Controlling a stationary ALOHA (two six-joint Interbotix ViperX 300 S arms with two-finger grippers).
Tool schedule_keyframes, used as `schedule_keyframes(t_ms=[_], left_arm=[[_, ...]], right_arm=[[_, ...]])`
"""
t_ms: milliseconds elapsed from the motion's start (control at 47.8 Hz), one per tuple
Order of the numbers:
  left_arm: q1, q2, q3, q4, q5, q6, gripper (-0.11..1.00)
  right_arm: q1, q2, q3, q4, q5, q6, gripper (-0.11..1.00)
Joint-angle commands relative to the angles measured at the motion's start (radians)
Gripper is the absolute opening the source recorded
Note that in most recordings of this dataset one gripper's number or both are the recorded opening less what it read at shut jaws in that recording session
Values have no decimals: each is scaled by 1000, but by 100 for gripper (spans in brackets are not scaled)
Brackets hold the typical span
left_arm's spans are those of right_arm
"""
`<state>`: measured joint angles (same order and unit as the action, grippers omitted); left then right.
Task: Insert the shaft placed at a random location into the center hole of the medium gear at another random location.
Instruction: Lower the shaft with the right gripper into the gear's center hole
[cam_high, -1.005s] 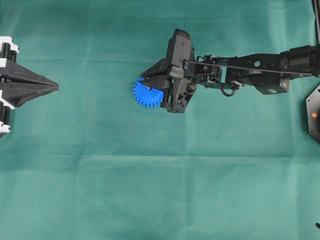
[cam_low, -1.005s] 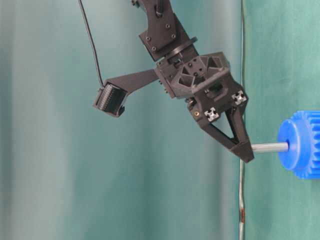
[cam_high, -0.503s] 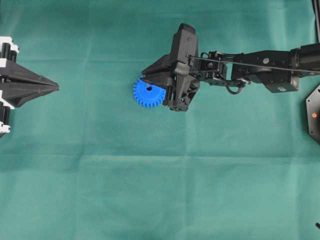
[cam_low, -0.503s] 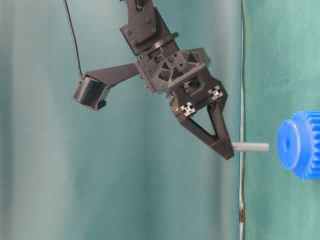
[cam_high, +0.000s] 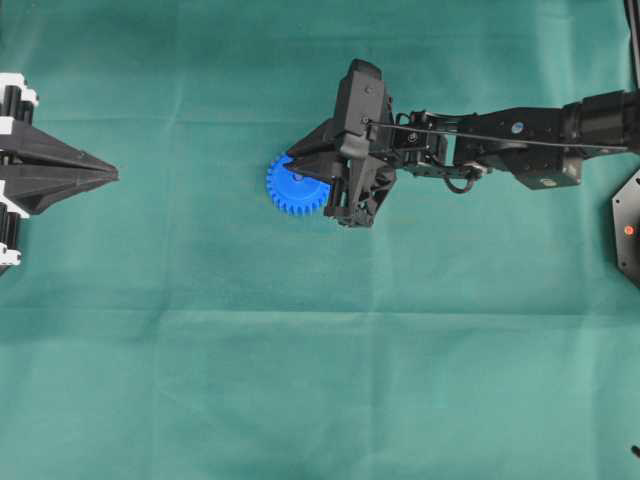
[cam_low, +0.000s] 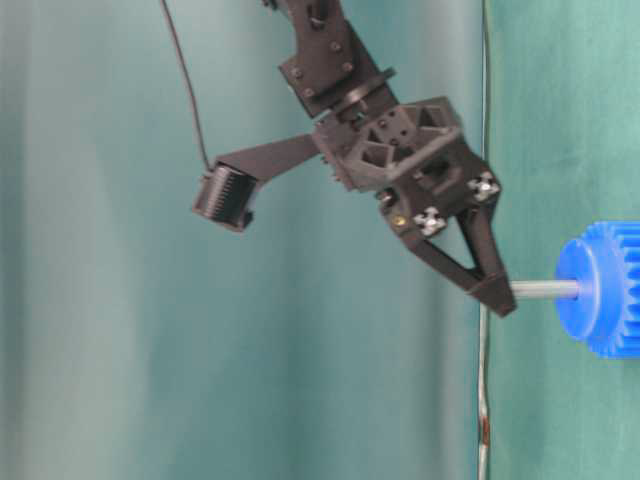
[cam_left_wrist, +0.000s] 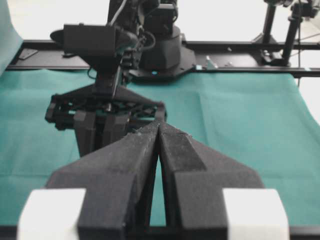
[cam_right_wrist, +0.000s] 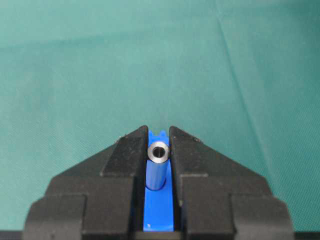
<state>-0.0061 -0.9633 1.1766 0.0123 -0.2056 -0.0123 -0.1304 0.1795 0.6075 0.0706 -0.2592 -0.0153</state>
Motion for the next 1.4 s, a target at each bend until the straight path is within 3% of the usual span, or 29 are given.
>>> schedule_keyframes(t_ms=[0, 1382], left_arm=[[-2, 8, -21, 3, -6, -2, 0], [-2, 8, -21, 2, 8, 0, 0]], right_arm=[[-8, -8, -17, 2, -21, -6, 13], [9, 60, -18, 3, -35, 2, 13]])
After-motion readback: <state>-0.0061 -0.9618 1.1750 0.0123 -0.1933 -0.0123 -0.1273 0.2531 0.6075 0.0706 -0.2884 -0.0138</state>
